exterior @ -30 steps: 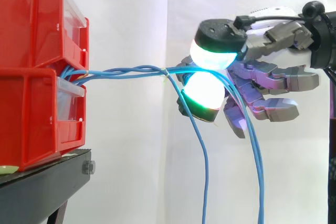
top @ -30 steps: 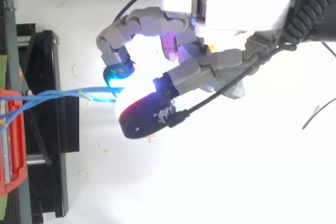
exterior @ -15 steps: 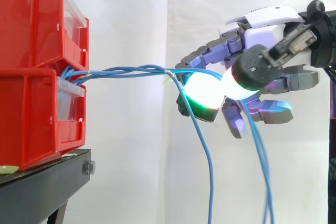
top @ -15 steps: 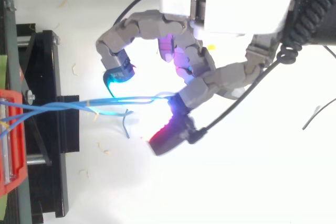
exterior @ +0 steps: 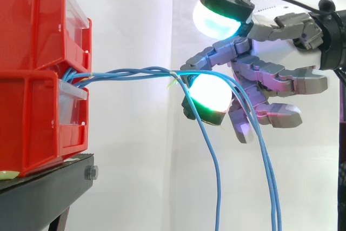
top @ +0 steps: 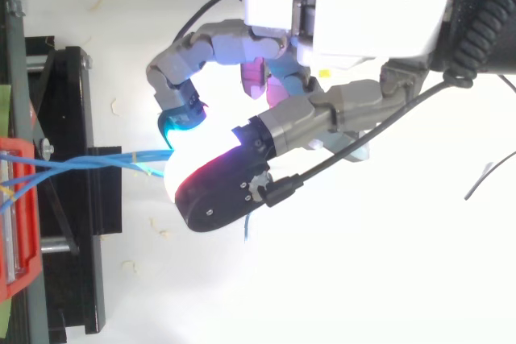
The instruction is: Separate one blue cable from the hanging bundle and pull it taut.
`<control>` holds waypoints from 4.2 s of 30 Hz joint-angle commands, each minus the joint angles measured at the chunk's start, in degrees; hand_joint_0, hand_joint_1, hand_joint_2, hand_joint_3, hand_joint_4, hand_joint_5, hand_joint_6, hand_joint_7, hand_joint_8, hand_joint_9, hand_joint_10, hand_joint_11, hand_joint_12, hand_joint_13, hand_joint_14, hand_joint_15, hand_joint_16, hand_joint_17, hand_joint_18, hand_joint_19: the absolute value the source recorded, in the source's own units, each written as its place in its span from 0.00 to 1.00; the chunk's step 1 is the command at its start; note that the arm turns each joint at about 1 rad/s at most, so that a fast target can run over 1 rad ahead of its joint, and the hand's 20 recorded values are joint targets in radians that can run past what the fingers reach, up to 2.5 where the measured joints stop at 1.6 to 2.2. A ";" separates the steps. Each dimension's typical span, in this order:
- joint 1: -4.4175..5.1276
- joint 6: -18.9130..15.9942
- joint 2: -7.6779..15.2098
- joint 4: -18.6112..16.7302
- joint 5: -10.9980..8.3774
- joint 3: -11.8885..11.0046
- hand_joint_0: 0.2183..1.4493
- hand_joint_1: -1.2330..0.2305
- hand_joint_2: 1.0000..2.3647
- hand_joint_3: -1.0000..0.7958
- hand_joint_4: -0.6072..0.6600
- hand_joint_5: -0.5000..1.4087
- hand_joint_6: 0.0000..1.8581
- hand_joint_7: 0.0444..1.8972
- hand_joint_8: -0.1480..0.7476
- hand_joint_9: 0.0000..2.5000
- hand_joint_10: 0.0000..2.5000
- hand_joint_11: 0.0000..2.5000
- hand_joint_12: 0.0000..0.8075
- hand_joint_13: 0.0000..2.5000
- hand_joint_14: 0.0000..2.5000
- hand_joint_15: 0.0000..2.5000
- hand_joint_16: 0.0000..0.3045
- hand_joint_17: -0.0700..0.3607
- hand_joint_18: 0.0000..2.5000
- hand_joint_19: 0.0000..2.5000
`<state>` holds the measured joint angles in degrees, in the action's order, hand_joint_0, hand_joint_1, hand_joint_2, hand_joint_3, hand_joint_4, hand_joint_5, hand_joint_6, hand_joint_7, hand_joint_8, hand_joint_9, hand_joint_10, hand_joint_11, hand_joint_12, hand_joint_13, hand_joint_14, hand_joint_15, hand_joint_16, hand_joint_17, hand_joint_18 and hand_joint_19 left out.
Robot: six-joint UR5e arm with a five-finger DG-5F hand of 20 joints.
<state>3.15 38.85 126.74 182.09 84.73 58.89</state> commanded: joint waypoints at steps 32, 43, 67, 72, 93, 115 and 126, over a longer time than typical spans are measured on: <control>1.33 -17.67 0.00 0.02 0.09 0.09 0.20 0.49 0.00 0.28 0.60 0.34 0.27 0.67 0.29 0.86 0.01 0.22 0.39 0.65 0.01 0.32 0.19 0.46 0.38 0.29; 1.51 -17.67 0.00 0.73 0.00 0.18 0.39 0.41 0.00 0.31 0.57 0.33 0.27 0.66 0.26 0.87 0.01 0.23 0.34 0.63 0.01 0.31 0.15 0.40 0.36 0.31; 1.68 -17.67 0.00 0.20 -1.06 0.18 0.39 0.22 0.01 0.36 0.58 0.33 0.27 0.67 0.32 0.84 0.01 0.26 0.35 0.62 0.01 0.32 0.15 0.41 0.35 0.30; 1.68 -17.67 0.00 0.20 -0.97 0.18 0.38 0.31 0.01 0.37 0.62 0.33 0.27 0.67 0.30 0.84 0.01 0.25 0.35 0.62 0.01 0.32 0.15 0.40 0.35 0.31; 2.03 -17.67 0.00 -0.06 -1.58 0.09 0.23 0.50 0.20 0.50 0.62 0.32 0.27 0.62 0.39 0.82 0.01 0.19 0.47 0.65 0.01 0.27 0.25 0.56 0.42 0.24; 2.12 -17.58 0.00 -0.33 -1.67 0.09 0.33 0.51 0.00 0.30 0.61 0.33 0.27 0.65 0.30 0.84 0.01 0.25 0.36 0.62 0.01 0.32 0.16 0.42 0.36 0.30; 2.03 -17.58 0.00 -0.33 -1.67 0.18 0.39 0.38 0.01 0.39 0.60 0.33 0.27 0.66 0.33 0.85 0.01 0.27 0.35 0.63 0.01 0.32 0.16 0.41 0.37 0.30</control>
<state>5.20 21.27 126.74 181.76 83.06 59.05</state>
